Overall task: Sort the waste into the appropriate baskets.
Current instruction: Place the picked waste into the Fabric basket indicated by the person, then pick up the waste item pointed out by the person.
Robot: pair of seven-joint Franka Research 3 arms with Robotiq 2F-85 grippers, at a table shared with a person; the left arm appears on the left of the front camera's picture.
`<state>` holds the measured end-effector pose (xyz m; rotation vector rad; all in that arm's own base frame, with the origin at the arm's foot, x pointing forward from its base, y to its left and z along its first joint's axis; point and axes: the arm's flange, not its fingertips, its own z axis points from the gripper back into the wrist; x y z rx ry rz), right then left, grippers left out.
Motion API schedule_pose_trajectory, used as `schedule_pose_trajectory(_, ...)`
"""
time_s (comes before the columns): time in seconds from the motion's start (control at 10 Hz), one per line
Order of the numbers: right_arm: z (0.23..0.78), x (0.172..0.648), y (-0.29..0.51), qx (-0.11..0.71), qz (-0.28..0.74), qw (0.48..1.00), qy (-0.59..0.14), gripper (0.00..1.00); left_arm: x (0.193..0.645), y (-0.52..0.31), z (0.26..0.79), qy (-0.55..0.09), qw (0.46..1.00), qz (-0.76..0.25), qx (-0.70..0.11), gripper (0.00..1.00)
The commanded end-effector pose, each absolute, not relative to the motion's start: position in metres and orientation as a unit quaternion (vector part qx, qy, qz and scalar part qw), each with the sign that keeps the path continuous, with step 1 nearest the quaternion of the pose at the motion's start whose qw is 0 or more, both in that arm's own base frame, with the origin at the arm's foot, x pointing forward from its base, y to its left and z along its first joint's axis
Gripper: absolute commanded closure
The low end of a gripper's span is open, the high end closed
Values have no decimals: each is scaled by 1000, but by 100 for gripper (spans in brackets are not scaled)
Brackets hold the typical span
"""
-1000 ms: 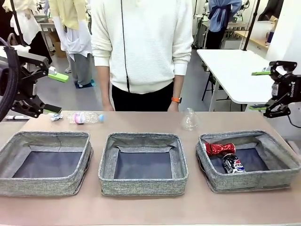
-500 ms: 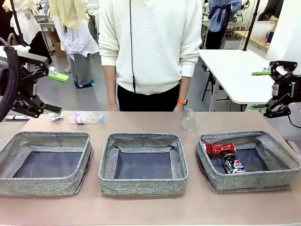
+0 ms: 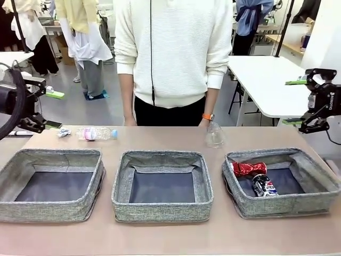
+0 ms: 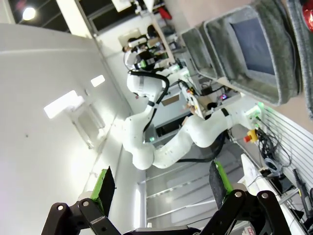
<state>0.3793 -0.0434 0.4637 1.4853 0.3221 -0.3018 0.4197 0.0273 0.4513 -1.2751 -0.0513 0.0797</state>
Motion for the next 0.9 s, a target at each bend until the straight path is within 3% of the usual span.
schedule_pose_trajectory(0.0, 466, 382, -42, 674, -136, 713, 139, 0, 411, 15, 470, -35, 790, 37, -611, 0)
schedule_pose_trajectory(0.1, 466, 382, -42, 674, -136, 713, 139, 0, 420, 27, 451, -24, 803, 37, -595, 0)
schedule_pose_trajectory(0.8, 466, 382, -42, 674, -136, 713, 139, 0, 420, 27, 451, -24, 803, 37, -595, 0)
